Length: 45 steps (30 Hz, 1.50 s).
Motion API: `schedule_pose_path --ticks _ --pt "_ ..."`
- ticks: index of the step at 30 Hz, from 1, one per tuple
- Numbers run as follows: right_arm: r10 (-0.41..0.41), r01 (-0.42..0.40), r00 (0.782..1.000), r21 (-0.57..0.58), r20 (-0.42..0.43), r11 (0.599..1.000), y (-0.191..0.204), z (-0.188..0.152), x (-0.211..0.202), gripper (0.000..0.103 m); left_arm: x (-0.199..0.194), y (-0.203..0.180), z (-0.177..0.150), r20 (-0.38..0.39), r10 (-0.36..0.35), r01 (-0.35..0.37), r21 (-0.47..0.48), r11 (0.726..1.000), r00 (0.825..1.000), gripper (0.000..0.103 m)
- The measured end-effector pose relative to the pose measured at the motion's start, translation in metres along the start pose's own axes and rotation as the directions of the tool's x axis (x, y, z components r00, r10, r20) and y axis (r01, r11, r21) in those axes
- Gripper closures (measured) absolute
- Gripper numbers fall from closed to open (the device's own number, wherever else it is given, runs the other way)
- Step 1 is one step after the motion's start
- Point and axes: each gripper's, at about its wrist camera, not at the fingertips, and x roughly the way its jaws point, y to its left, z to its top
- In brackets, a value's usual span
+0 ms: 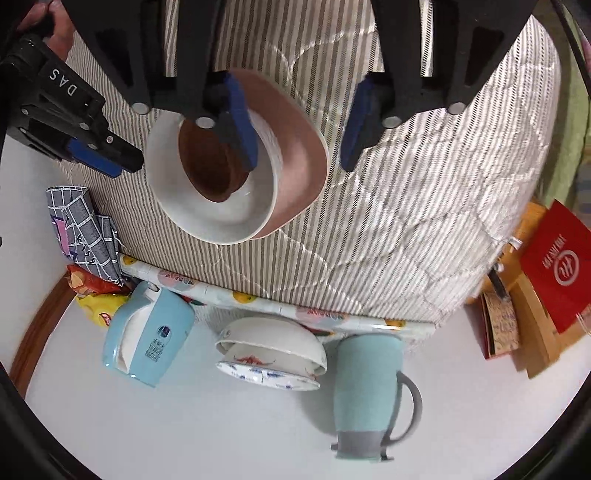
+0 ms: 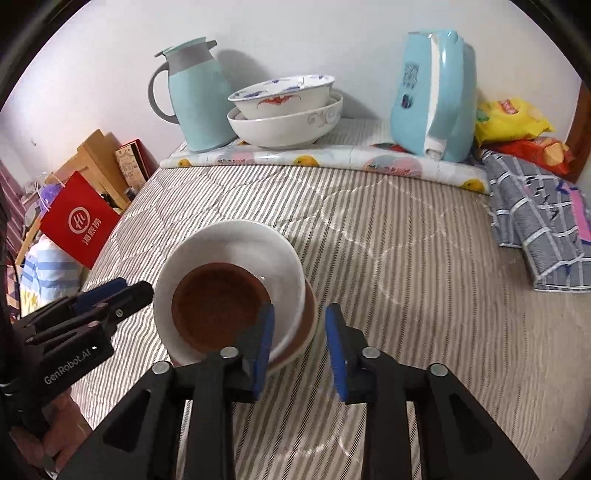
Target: Organize plates and bowls
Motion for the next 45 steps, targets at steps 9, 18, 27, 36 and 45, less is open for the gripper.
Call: schedule_pose_path --ticks 9,18,27,36,45 --pt "-0.086 0.088 0.991 -0.016 0.098 0.996 0.001 -0.028 -0.055 0.047 -0.042 -0.025 -0.019 0.084 0.043 -0.049 0.069 0.996 0.996 0.043" --pt "-0.107 0.093 0.982 0.089 0.158 0.992 -0.024 -0.063 -0.102 0.027 -0.082 -0.041 -0.047 0.141 0.044 -0.052 0.056 0.997 0.989 0.036" --pt "-0.173 0.154 0.969 0.115 0.176 0.981 -0.032 -0.098 -0.135 0.023 -0.117 -0.059 -0.072 0.208 0.059 -0.075 0.069 0.995 0.976 0.027" --pt "-0.241 0.219 0.946 0.121 0.217 0.968 -0.029 -0.124 -0.162 0.006 -0.138 -0.067 -0.085 0.243 0.053 -0.073 0.071 0.995 0.968 0.027" --pt "-0.241 0.217 0.945 0.127 0.223 0.968 -0.028 -0.134 -0.175 0.006 -0.145 -0.072 -0.095 0.243 0.020 -0.040 0.076 0.996 0.970 0.026"
